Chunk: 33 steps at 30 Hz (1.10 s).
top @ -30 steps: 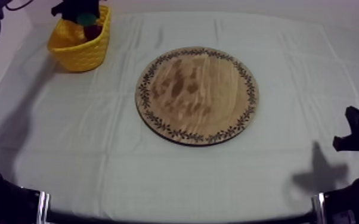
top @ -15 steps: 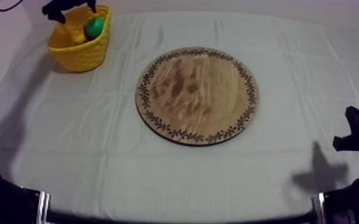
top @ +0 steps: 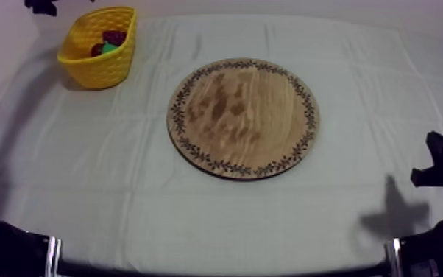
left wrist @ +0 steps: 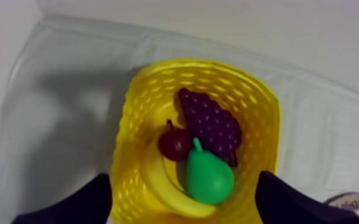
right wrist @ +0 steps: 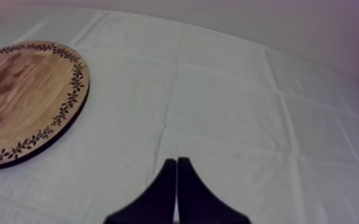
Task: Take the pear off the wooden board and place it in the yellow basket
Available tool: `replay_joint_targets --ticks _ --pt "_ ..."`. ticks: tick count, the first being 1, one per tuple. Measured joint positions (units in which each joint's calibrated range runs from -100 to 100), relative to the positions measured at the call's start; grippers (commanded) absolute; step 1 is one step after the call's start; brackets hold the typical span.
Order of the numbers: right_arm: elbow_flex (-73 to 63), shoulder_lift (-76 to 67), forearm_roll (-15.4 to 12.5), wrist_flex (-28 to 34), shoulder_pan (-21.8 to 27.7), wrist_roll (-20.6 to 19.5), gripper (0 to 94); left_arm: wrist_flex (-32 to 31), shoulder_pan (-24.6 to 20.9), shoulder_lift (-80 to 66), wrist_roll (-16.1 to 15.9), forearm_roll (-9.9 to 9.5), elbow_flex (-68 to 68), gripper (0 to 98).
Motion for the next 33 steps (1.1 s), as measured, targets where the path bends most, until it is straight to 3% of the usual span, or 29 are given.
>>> replay_joint_targets --ticks 5,16,24,33 --pt "0.0 0.0 0.0 0.0 0.0 0.0 0.5 -1.65 -0.41 -9.24 -0.06 0.15 6.63 68.1" --pt "0.0 0.0 0.0 0.0 0.0 0.0 0.5 -9.42 -1.1 -30.63 -3.24 -0.66 19.62 13.8" --pt "0.0 0.0 0.0 0.0 0.0 0.0 0.5 -19.5 -1.72 -45.38 -3.91 -1.72 34.13 4.4" --pt "0.0 0.0 0.0 0.07 0.0 0.0 0.5 -33.79 -1.75 -64.3 -0.01 -5.05 55.78 0.5"
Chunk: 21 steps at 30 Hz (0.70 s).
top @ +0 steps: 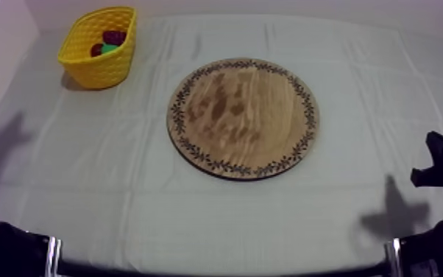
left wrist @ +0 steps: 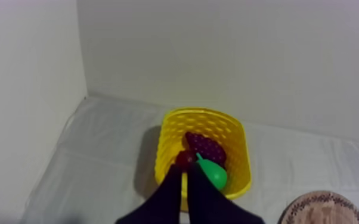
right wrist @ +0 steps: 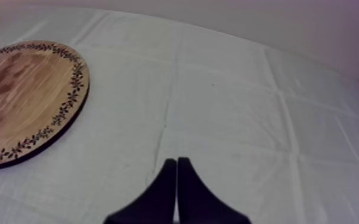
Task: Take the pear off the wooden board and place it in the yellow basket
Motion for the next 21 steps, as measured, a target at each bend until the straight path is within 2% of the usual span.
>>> replay_joint_targets --ticks 8,21 --pt "0.0 0.0 0.0 0.01 0.0 0.0 0.5 -10.45 -0.24 -20.44 -0.12 -0.24 22.67 0.1" --pt "0.0 0.0 0.0 0.01 0.0 0.0 0.5 -12.83 0.63 -47.74 -2.37 -0.28 50.8 0.0"
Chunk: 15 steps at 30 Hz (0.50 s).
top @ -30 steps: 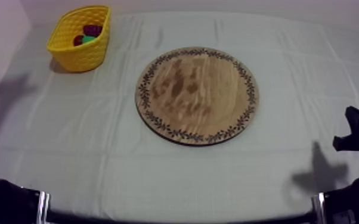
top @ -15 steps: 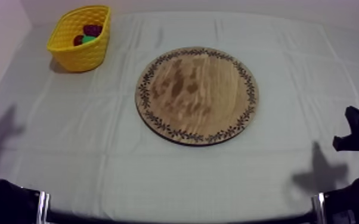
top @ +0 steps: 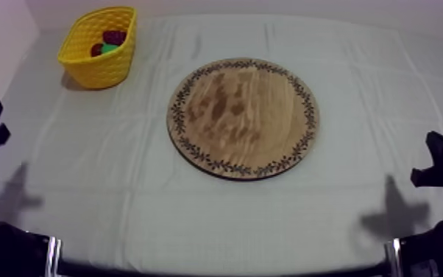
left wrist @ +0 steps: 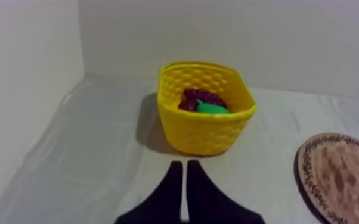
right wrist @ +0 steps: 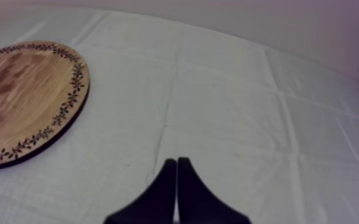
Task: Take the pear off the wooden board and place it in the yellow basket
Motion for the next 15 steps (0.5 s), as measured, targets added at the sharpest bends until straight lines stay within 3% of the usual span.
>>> replay_joint_targets --ticks 3,7,11,15 --pt "0.0 0.0 0.0 0.0 0.0 0.0 0.5 0.04 -0.15 -3.77 -0.62 0.4 4.33 0.0" --pt "0.0 0.0 0.0 -0.05 -0.03 0.0 0.5 0.47 -0.53 -6.72 -2.49 2.39 7.55 0.0" --pt "0.0 0.0 0.0 -0.05 -0.03 0.0 0.5 2.5 -0.93 -9.22 -5.41 6.07 9.03 0.0" --pt "0.0 0.0 0.0 -0.05 -0.03 0.0 0.5 4.14 -1.7 -10.13 -7.48 8.25 9.56 0.0"
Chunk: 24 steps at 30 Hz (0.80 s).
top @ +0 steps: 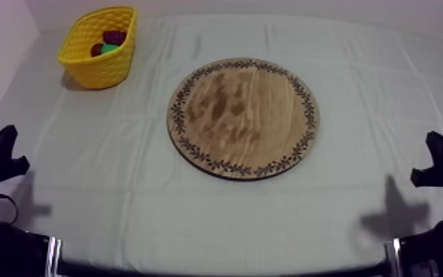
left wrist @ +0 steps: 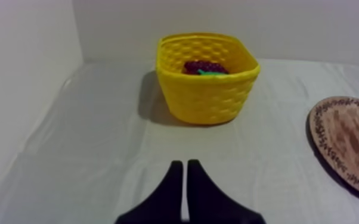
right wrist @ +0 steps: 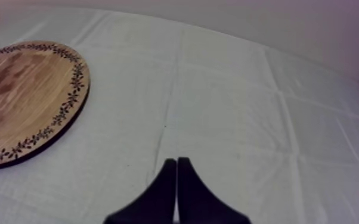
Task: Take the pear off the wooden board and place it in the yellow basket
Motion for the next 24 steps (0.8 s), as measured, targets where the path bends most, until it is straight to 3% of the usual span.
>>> replay_joint_targets --ticks 24 --pt "0.0 0.0 0.0 -0.04 -0.04 0.0 0.5 -1.54 -1.58 -0.23 -0.43 1.44 0.7 0.0"
